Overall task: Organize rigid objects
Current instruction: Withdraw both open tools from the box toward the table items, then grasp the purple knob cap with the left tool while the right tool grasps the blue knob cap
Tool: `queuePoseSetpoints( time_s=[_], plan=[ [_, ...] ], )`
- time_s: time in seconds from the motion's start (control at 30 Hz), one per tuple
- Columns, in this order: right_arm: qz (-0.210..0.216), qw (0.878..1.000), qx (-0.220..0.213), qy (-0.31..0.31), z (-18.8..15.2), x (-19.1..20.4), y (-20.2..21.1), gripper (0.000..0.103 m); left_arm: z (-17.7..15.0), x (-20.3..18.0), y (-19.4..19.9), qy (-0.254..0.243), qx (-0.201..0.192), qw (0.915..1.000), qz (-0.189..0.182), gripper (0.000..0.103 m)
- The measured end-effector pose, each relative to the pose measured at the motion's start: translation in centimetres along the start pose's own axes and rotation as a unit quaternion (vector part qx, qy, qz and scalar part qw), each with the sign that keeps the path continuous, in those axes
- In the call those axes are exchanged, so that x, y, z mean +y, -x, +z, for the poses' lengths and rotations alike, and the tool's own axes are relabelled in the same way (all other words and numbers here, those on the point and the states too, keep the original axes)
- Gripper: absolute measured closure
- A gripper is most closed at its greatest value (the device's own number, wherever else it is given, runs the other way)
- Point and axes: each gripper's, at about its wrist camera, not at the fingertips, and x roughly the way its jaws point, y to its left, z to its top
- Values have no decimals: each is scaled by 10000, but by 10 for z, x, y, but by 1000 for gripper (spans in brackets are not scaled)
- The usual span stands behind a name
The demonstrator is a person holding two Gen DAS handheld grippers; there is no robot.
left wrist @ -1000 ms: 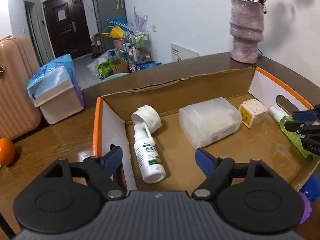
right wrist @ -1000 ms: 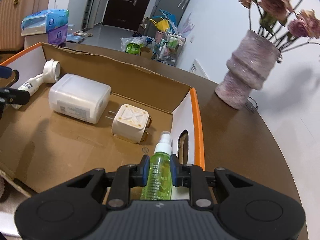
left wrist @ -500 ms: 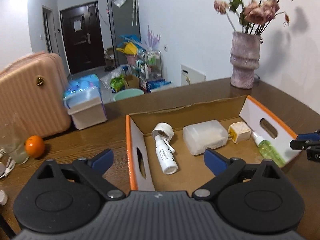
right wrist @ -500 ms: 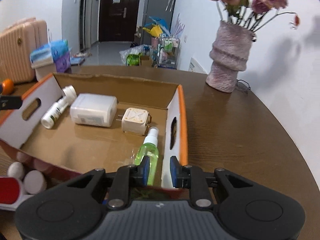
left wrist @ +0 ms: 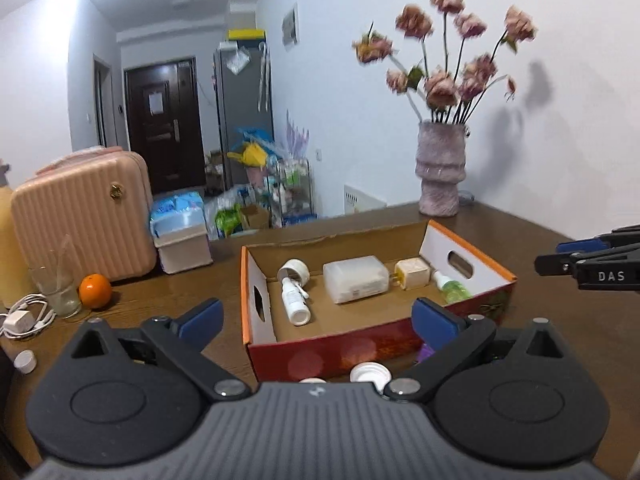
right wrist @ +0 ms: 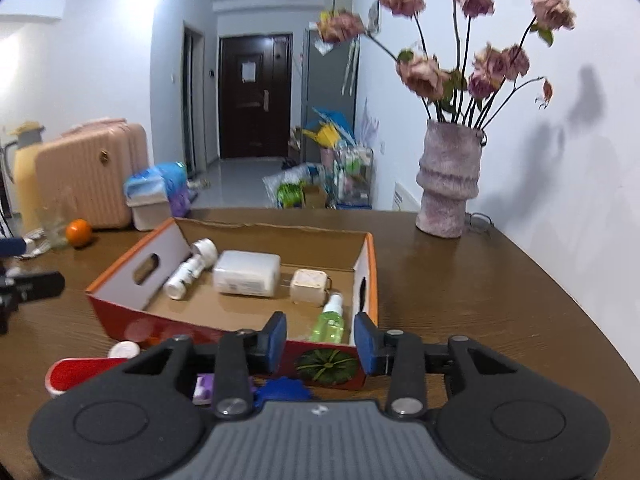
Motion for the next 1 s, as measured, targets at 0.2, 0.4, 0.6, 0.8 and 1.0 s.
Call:
queuePoseSetpoints(
  time_s=[0.2,0.4,0.6,0.8,1.0],
  plan=[
    [223,9986,-489,-9,-32,17,51,43,-31,-8,68,109,-550,9984,-17,0],
    [506,9954,-804,149,-66,41,100,41,-66,-14,125,-26,-781,9968,191,0],
    [694,9907,-1147,244,-108,63,142,17,-97,-14,173,295,-961,9941,400,0],
    [925,9912,-928,207,-156,82,160,12,-130,-27,182,245,-638,9973,277,0],
    [592,9923,-988,460,-177,89,167,5,-143,-39,162,292,-416,9986,125,0]
  ],
)
